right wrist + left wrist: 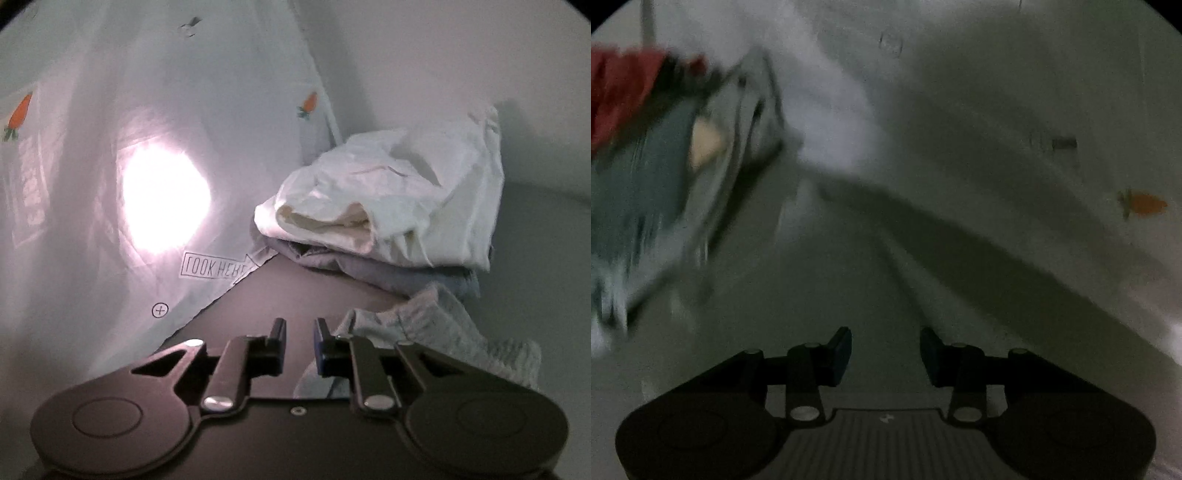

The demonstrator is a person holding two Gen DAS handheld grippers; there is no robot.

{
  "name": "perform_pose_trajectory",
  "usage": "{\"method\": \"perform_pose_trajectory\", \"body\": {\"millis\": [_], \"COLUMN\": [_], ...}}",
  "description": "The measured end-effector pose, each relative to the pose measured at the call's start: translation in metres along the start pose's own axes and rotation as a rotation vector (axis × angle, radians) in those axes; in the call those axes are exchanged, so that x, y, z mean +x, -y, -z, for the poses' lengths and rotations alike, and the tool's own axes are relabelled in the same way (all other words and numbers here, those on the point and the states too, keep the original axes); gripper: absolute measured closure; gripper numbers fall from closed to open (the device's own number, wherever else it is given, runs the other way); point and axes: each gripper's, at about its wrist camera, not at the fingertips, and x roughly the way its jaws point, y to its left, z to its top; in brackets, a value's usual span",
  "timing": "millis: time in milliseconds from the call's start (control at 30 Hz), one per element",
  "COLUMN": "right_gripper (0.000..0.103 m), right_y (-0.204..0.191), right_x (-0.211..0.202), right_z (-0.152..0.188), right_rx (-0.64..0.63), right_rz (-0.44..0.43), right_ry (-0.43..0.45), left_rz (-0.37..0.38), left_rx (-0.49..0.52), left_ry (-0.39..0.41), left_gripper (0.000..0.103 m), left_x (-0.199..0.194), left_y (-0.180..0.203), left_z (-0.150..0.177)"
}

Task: Fold clothes

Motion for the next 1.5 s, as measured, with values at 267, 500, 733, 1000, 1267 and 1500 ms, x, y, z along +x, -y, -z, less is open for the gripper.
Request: {"method": "perform_pose_trajectory", "body": {"millis": [267, 500, 733, 1000, 1267, 1500], "right_gripper": [0.091, 0.099, 0.099, 0.099, 0.099, 0.084], "right_y": [0.008, -0.038, -0.088, -0.125, -0.149, -0.152], "right_x": [-0.019, -0.012, -0.003, 0.028, 0.062, 0.030], "right_z": [-0.020, 0.075, 0.142, 0.141, 0.132, 0.127], "right_rx": [-0.021, -0.250, -0.330, -0.443, -0.421, -0.446], "right_rz": [-0.034, -0.199, -0.332, -0.380, -0.362, -0.327], "right_ry": [0.005, -0.334, -0.499, -0.457, -0.436, -0.418], "left_rz": [0.065, 0.229, 0.294, 0.329, 0.316, 0.286], "left_rx": [0.037, 0.209, 0.430, 0.451, 0.448, 0.347], "left_ry": [-0.082, -0.174, -0.161, -0.126, -0.082, -0.045], "left_gripper": [0.061, 0.083, 0.083, 0.082, 0.080, 0.065], "left_x": [-0.014, -0.003, 0.001, 0.020, 0.052, 0.041], "left_y": [0.012, 0.062, 0.111, 0.124, 0.147, 0.138], "left_z": [0.030, 0.059, 0.077, 0.060, 0.038, 0.014]}}
